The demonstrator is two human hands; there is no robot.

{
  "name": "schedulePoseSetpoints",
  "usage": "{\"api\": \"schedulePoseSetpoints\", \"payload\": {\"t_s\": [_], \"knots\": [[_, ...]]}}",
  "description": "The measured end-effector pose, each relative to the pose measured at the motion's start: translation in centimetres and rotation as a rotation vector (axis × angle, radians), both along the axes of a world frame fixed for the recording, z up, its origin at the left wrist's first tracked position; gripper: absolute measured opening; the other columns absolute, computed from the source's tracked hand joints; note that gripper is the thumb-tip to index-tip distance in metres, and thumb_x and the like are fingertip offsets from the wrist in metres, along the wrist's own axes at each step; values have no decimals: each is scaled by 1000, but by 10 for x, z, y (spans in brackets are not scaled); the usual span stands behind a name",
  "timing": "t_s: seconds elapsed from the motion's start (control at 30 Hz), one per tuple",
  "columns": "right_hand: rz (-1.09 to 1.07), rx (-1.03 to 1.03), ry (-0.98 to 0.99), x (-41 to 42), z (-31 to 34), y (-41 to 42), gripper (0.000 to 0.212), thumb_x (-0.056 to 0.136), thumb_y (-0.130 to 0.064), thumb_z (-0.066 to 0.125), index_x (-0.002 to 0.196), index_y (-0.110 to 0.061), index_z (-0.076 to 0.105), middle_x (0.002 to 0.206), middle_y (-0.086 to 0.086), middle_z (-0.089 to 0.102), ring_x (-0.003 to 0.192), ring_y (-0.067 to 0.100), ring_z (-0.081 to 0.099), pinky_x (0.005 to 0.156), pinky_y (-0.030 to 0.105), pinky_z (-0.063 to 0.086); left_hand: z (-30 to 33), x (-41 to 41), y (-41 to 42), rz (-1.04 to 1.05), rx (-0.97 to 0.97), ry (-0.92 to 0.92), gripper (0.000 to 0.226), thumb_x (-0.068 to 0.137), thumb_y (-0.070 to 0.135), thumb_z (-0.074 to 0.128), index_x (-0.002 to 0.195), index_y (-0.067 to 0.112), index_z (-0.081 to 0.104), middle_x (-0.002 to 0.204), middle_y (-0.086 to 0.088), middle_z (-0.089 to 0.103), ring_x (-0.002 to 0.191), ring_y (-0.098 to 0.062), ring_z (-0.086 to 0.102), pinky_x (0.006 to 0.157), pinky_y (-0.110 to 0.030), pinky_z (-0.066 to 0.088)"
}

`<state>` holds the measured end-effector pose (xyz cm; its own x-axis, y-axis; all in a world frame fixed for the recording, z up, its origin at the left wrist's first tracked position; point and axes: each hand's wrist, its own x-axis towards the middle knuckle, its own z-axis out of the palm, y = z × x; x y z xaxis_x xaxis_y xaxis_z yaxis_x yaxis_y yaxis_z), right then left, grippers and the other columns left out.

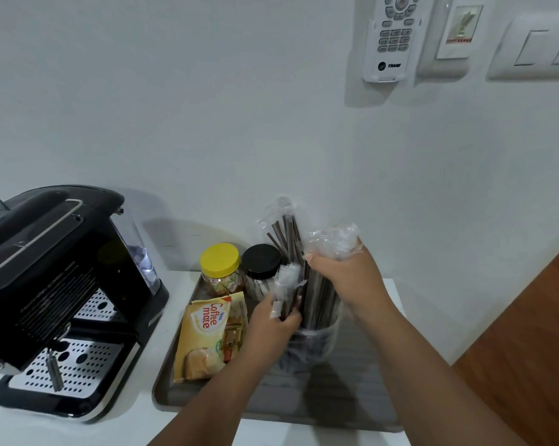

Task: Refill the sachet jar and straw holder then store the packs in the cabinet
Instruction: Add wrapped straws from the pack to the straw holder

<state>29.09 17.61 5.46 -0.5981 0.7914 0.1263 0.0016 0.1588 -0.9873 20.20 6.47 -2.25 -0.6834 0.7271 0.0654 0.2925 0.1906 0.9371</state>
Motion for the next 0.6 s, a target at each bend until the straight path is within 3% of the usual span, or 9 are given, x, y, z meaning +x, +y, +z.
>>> {"api": "schedulePoseSetpoints", "payload": {"t_s": [0.1, 0.2, 0.3, 0.37, 0.4, 0.5, 0.6], "knots": [[-47, -1, -45, -2, -3, 2, 39, 59, -34, 71, 95, -19, 66, 86, 2, 74, 82, 20, 71, 82, 48, 57, 0, 7, 3, -24, 0, 1, 22, 81, 9, 60, 95, 25, 64, 88, 0, 71, 85, -12, 66, 82, -43, 55], [-97, -23, -21, 3, -2, 10, 37, 60, -32, 71, 90, -13, 65, 83, 13, 72, 80, 34, 70, 78, 53, 56, -1, 5, 4, -41, 34, -109, 20, 84, 18, 64, 103, 25, 65, 96, 3, 74, 96, -12, 69, 91, -45, 54], [-98, -13, 24, 7, 3, 18, 36, 64, -28, 71, 88, -1, 63, 77, 20, 68, 71, 31, 67, 76, 48, 56, 2, -1, -5, -229, 56, -264, 48, 80, 36, 71, 124, 28, 53, 113, 13, 71, 110, -4, 64, 96, -28, 52], [-81, -39, 81, 9, 7, 22, 21, 69, -18, 71, 80, -2, 65, 71, 10, 65, 69, 23, 62, 73, 42, 53, 6, -2, -14, -353, 1, -225, 77, 70, 42, 80, 132, 33, 36, 117, 23, 65, 110, 15, 57, 88, -7, 46], [-72, -54, 106, 9, 9, 24, 8, 72, -12, 71, 76, -7, 68, 70, 4, 65, 69, 20, 62, 73, 40, 52, 7, -2, -17, -382, -28, -206, 85, 68, 36, 83, 134, 33, 30, 117, 25, 61, 105, 24, 53, 84, -1, 43], [-73, -54, 168, 12, 19, 28, 21, 77, 0, 69, 70, -21, 70, 66, -9, 67, 68, 10, 64, 73, 33, 51, 3, -2, -19, -375, -74, -174, 84, 69, 8, 84, 132, 30, 33, 119, 26, 51, 100, 30, 50, 80, 3, 39], [-43, -37, 220, 16, 37, 30, 20, 78, 0, 69, 76, -19, 66, 64, -12, 67, 65, 5, 64, 68, 26, 51, -2, -4, -15, -362, -100, -166, 70, 68, 9, 85, 118, 35, 44, 120, 21, 58, 103, 23, 55, 81, 0, 42]]}}
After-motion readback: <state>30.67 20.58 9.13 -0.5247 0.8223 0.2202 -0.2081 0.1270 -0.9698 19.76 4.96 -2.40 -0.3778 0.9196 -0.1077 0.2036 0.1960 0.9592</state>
